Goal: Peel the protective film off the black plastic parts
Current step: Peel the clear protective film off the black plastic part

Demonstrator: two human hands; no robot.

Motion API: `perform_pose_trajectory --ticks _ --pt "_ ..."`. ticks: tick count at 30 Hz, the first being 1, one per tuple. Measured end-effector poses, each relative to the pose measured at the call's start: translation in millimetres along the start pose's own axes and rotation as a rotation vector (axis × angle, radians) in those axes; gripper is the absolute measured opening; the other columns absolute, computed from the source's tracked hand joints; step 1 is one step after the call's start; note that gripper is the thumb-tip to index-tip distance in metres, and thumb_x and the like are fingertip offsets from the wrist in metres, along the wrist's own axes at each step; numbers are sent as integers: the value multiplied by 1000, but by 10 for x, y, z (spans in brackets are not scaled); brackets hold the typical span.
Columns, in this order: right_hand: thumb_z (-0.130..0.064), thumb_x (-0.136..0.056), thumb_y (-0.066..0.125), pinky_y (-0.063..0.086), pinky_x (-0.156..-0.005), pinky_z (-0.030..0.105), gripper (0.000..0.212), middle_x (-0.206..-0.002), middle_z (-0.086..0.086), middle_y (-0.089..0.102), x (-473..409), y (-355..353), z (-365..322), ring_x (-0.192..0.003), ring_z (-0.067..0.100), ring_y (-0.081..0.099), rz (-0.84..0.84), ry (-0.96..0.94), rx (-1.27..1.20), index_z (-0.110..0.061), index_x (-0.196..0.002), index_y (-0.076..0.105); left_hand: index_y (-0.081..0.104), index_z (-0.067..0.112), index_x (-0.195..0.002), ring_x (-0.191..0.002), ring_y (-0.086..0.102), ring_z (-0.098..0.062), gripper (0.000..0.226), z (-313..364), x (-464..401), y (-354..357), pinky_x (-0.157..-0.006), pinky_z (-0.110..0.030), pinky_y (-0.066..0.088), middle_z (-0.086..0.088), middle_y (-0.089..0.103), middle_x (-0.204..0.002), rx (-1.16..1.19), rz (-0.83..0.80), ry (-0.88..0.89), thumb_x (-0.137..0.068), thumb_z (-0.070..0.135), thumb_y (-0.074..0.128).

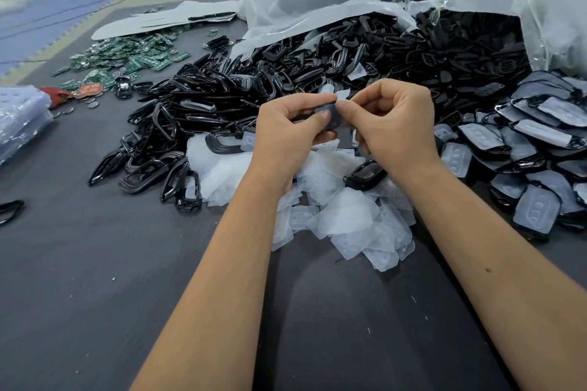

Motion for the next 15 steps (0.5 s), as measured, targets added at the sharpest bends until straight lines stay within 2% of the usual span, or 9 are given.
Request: perform_pose_trajectory --ticks 4,7,11,15 --pt "-31 -83 88 54 -54 33 24 -65 0 72 6 -8 -9 -55 20 68 20 -6 21 -14 -76 73 78 10 -101 -86 78 -20 24 -11 2 10 -72 -28 62 -5 80 -88 16 -11 -11 -94 -8 64" --pt "-33 -82 89 55 -56 31 27 -65 0 72 9 -8 -18 -58 20 69 31 -18 48 -12 -75 73 78 11 -100 -86 78 -22 23 -13 -3 2 -75 -33 63 -7 80 -88 29 -4 -16 -94 -7 64" --pt "-37 -79 90 53 -56 28 31 -64 -2 71 18 -21 -5 -57 17 67 52 6 51 -14 -73 71 78 10 -100 -85 77 -19 24 -14 -3 3 -72 -29 62 -6 79 -88 48 3 -27 -94 -8 63" --pt "-31 -80 91 47 -47 24 28 -68 -4 71 25 15 63 -55 12 60 -14 164 -166 -13 -83 70 77 5 -105 -87 76 -22 23 -6 1 -4 -71 -27 60 -13 77 -95 90 15 -36 -96 -9 61"
Point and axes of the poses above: each hand's wrist, its own x-axis away from the middle knuckle, its own y-axis out of the palm, z = x × y, the point moved 5 cm from there along -x, towards the middle knuckle
